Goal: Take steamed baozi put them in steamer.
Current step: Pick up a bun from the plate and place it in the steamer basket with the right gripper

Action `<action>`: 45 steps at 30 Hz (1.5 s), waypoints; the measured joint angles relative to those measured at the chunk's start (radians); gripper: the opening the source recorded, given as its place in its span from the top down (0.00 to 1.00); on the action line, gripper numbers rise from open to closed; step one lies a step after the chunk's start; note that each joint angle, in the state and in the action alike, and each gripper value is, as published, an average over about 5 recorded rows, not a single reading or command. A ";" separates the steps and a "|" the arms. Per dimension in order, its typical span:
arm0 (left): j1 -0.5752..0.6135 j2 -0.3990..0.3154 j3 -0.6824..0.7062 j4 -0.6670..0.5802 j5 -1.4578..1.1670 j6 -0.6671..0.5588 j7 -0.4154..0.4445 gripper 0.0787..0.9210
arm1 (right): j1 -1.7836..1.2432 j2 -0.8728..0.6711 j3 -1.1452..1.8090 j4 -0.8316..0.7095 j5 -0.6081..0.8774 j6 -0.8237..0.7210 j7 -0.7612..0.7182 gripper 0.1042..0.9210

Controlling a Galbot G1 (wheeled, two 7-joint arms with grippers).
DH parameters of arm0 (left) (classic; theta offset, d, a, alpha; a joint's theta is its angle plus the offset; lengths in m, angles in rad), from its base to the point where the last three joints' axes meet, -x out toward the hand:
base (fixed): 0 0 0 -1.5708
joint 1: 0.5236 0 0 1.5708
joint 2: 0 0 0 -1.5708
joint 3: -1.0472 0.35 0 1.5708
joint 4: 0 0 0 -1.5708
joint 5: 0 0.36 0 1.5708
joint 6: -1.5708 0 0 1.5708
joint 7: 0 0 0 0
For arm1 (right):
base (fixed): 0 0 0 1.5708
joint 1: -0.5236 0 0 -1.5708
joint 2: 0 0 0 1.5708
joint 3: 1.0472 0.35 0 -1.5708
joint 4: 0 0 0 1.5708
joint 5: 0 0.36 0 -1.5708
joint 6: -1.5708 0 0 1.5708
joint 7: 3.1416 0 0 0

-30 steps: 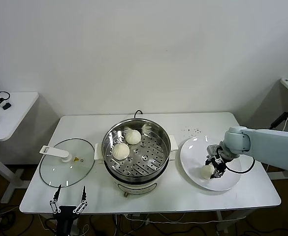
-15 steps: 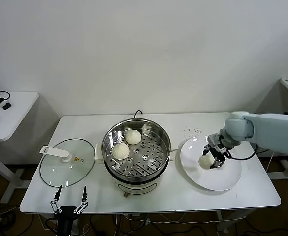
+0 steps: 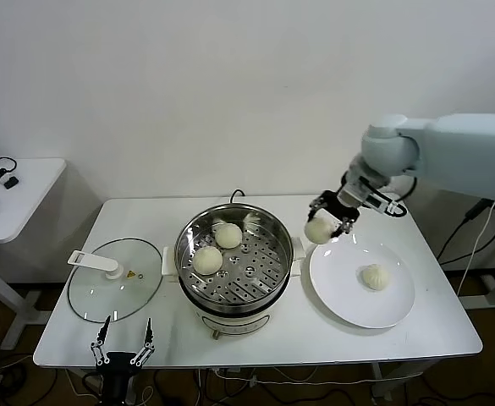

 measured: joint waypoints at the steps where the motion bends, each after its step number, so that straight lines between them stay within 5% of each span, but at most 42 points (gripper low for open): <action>1: 0.001 0.000 0.000 0.000 0.000 0.000 0.000 0.12 | 0.006 0.018 0.007 0.005 -0.009 0.019 0.003 0.36; 19: 0.008 0.000 -0.005 -0.018 -0.005 0.002 -0.001 0.12 | -0.087 0.290 0.109 0.014 -0.127 0.137 0.041 0.36; 45: -0.010 -0.001 -0.013 0.000 -0.011 0.001 -0.002 0.12 | -0.261 0.407 0.117 -0.044 -0.226 0.102 0.061 0.36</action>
